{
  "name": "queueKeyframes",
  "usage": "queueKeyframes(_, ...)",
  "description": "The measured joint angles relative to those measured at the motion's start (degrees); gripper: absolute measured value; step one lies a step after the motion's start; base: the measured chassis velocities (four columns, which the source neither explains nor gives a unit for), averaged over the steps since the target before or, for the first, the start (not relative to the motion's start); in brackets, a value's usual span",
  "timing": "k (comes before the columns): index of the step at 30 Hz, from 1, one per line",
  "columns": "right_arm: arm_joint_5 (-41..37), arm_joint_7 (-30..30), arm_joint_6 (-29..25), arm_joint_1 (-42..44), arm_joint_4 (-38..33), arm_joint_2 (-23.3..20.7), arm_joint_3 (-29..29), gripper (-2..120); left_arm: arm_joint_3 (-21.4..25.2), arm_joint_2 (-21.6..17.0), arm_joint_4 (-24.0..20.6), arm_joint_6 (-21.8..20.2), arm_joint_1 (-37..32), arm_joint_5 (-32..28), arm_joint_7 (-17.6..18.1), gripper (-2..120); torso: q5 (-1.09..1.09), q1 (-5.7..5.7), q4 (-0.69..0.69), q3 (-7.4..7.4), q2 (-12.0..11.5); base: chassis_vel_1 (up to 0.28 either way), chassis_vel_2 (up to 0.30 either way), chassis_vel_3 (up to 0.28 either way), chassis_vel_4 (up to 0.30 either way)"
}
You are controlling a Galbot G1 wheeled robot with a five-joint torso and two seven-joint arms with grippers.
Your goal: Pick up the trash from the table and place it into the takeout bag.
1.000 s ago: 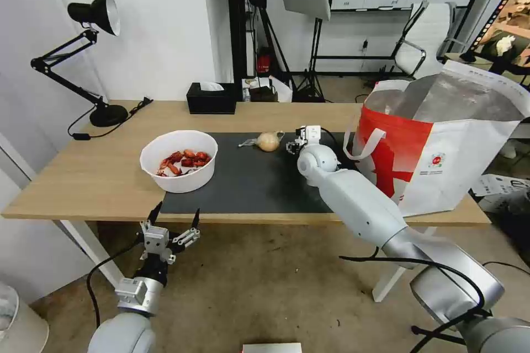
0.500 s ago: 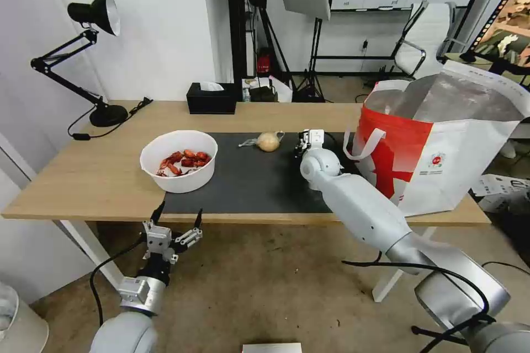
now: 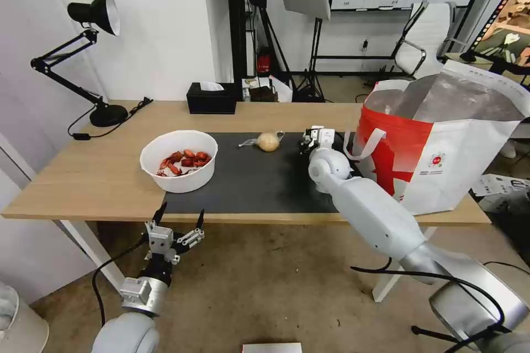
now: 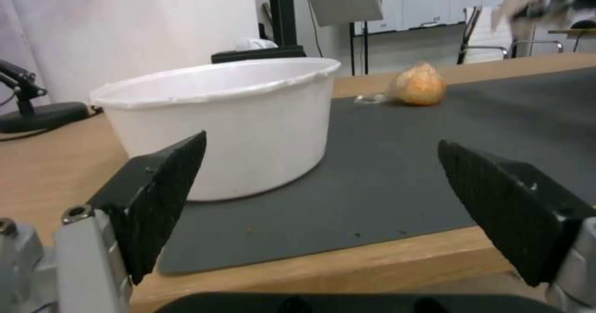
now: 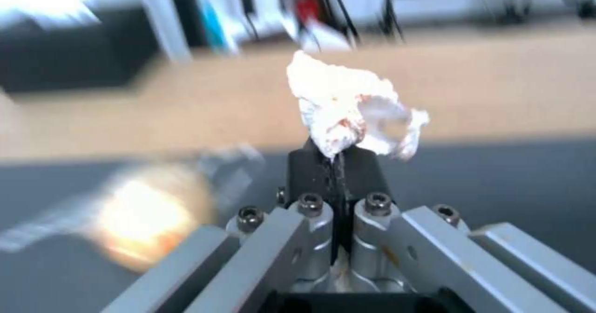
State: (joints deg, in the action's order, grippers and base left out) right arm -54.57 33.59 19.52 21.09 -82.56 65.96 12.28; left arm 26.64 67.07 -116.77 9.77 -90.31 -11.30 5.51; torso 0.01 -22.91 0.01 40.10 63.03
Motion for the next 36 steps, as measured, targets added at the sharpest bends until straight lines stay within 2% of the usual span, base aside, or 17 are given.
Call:
queueKeyframes(1,0.0,0.0,0.0,0.0,0.0,0.0,0.0,0,0.0,0.0,0.0,0.0,0.0,0.0,0.0,100,0.0,0.0,0.0,0.0,0.0,0.0,0.0,0.0,0.0)
queueKeyframes(3,0.89,-0.4,-1.61,1.69,-6.89,-3.11,-0.76,0,0.43,-0.17,-0.43,0.0,-0.3,-0.04,0.04,100,-0.01,0.0,0.0,0.0,0.0,0.0,0.0,0.0,0.0)
queueKeyframes(4,0.89,-0.4,-1.61,1.69,-6.89,-3.11,-0.76,0,0.43,-0.17,-0.43,0.0,-0.3,-0.04,0.04,100,-0.01,0.0,0.0,0.0,0.0,0.0,0.0,0.0,0.0)
queueKeyframes(5,2.62,-0.55,-2.79,3.09,-11.99,-5.4,-1.55,0,0.7,-0.28,-0.69,0.0,-0.53,-0.06,0.06,100,-0.01,0.0,-0.01,0.0,0.0,0.0,0.0,0.0,0.0)
queueKeyframes(7,5.93,-0.73,-4.28,5.02,-17.38,-7.94,-3.11,0,0.93,-0.35,-0.85,0.0,-0.79,-0.07,0.08,100,0.0,0.0,-0.02,0.0,0.0,0.0,0.0,0.0,0.0)
queueKeyframes(10,7.42,-0.96,-4.99,5.68,-18.88,-8.62,-3.83,0,0.99,-0.35,-0.87,0.0,-0.88,-0.07,0.09,100,0.0,0.0,-0.02,0.0,0.0,0.0,0.0,0.0,0.0)
queueKeyframes(12,12.79,-1.89,-8.2,7.42,-22.02,-10.76,-6.72,0,0.95,-0.07,-0.89,0.0,-1.3,0.21,0.1,100,0.0,0.0,-0.02,0.0,0.0,0.0,0.0,0.0,0.0)
queueKeyframes(13,12.79,-1.89,-8.2,7.42,-22.02,-10.76,-6.72,0,0.95,-0.07,-0.89,0.0,-1.3,0.21,0.1,100,0.0,0.0,-0.02,0.0,0.0,0.0,0.0,0.0,0.0)
queueKeyframes(16,15.62,-3.29,-13.42,7.26,-21.76,-11.7,-9.61,0,0.42,0.26,-0.98,0.0,-1.44,0.73,0.06,100,0.0,0.0,-0.02,0.0,0.0,0.0,0.0,0.0,0.0)
queueKeyframes(20,15.94,-3.61,-15.63,5.44,-20.51,-12.17,-11.43,0,0.32,0.35,-1.12,-0.02,-1.42,0.82,0.06,100,0.0,0.0,0.0,0.0,0.0,0.0,0.0,0.0,0.0)
queueKeyframes(25,16.06,-1.44,-14.21,4.1,-19.57,-13.47,-12.55,0,0.48,0.42,-1.77,-0.02,-1.92,0.99,0.06,100,0.0,-0.01,0.0,0.0,0.0,0.0,0.0,0.0,0.0)
queueKeyframes(28,15.61,3.8,-9.46,4.0,-19.85,-14.78,-13.4,0,0.56,0.63,-1.86,-0.01,-2.25,1.21,0.06,100,0.0,0.0,-0.01,0.0,0.0,0.0,0.0,0.0,0.0)
queueKeyframes(29,15.61,3.8,-9.46,4.0,-19.85,-14.78,-13.4,0,0.56,0.63,-1.86,-0.01,-2.25,1.21,0.06,100,0.0,0.0,-0.01,0.0,0.0,0.0,0.0,0.0,0.0)
queueKeyframes(32,14.17,11.99,-5.96,4.25,-20.38,-15.7,-14.54,0,0.45,0.92,-1.86,0.06,-2.4,1.52,0.04,100,0.0,0.0,-0.01,0.0,0.0,0.0,0.0,0.0,0.0)
queueKeyframes(33,14.17,11.99,-5.96,4.25,-20.38,-15.7,-14.54,0,0.45,0.92,-1.86,0.06,-2.4,1.52,0.04,100,0.0,0.0,-0.01,0.0,0.0,0.0,0.0,0.0,0.0)
queueKeyframes(36,13.28,18.74,-3.31,4.67,-20.6,-16.12,-15.7,0,0.19,1.08,-1.85,0.09,-2.38,1.69,0.0,100,0.0,0.0,-0.01,0.0,0.0,0.0,0.0,0.0,0.0)
